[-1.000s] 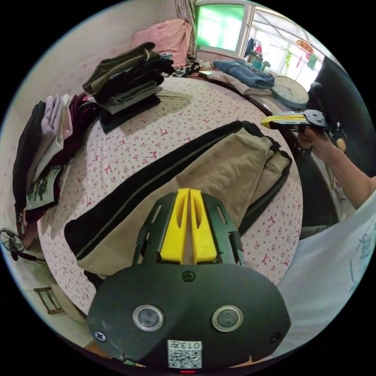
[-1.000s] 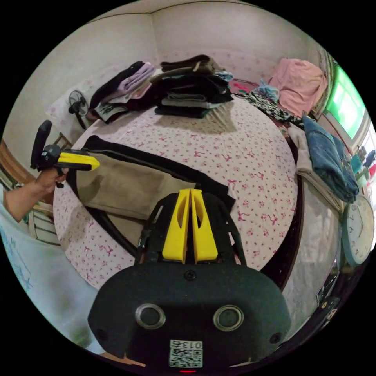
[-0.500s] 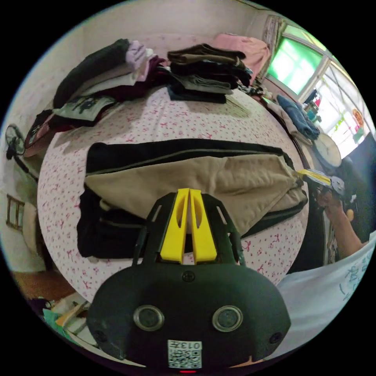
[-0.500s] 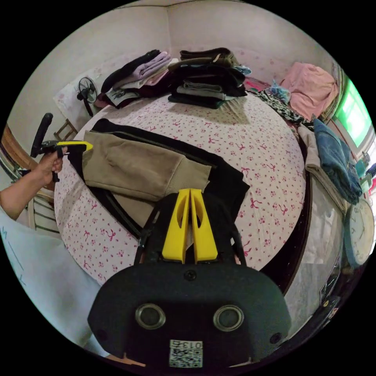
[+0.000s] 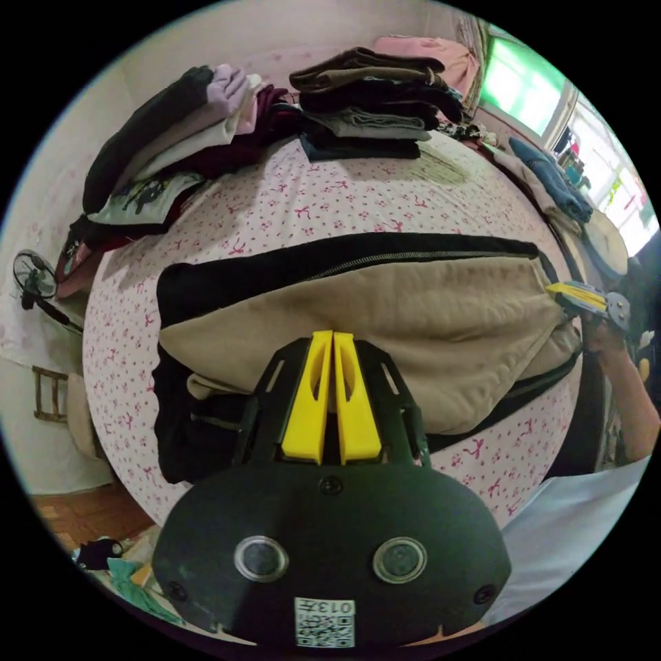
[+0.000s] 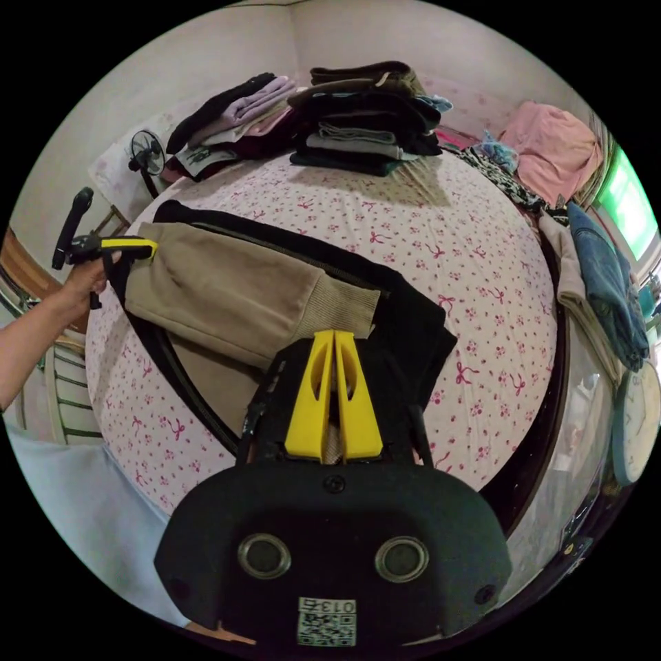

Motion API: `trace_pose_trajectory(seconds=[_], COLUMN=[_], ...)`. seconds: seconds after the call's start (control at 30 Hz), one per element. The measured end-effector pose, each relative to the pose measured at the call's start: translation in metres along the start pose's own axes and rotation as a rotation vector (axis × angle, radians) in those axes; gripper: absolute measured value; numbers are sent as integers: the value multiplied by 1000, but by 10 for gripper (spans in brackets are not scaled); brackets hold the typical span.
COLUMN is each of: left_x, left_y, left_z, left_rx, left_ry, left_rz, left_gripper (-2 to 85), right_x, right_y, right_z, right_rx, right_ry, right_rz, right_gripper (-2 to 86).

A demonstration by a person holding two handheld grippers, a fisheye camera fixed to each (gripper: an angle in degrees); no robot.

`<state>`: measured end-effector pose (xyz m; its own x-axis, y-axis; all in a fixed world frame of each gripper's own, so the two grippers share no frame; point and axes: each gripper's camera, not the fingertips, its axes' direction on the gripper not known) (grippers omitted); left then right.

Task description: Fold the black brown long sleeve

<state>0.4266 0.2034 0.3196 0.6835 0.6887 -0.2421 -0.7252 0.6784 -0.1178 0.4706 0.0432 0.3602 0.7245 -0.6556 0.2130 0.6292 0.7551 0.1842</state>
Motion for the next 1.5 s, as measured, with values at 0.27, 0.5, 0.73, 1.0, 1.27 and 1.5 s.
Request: trace_pose_trajectory(seconds=[0.27,0.5,0.73,1.0,1.27,1.5], left_x=[-37,-67,-125,-200,-209,-191], left_y=[67,72,118,212,221,216], left_z=[-41,-17,-34,-59,-37,-41], left_rx=[170,88,174,280,208,212], left_ry=[-3,-43,119,54,125,193], left_rz=[-80,-115,-235,-578,-611,-562], left_gripper=[-3,-2,13,123,141,57], right_x=[-35,-138,-152,-207,-288,-315], right_y=[-38,-115,-169,-280,-416,-442], right_z=[-31,5,61,48,137,166], right_rx=[132,115,-124,73,-126,-315], right_ry=[7,-124,-170,-323,-398,-354], right_rz=[-84,-376,-444,-593,-604,-702], right_gripper=[-2,-2,0,37,115,62])
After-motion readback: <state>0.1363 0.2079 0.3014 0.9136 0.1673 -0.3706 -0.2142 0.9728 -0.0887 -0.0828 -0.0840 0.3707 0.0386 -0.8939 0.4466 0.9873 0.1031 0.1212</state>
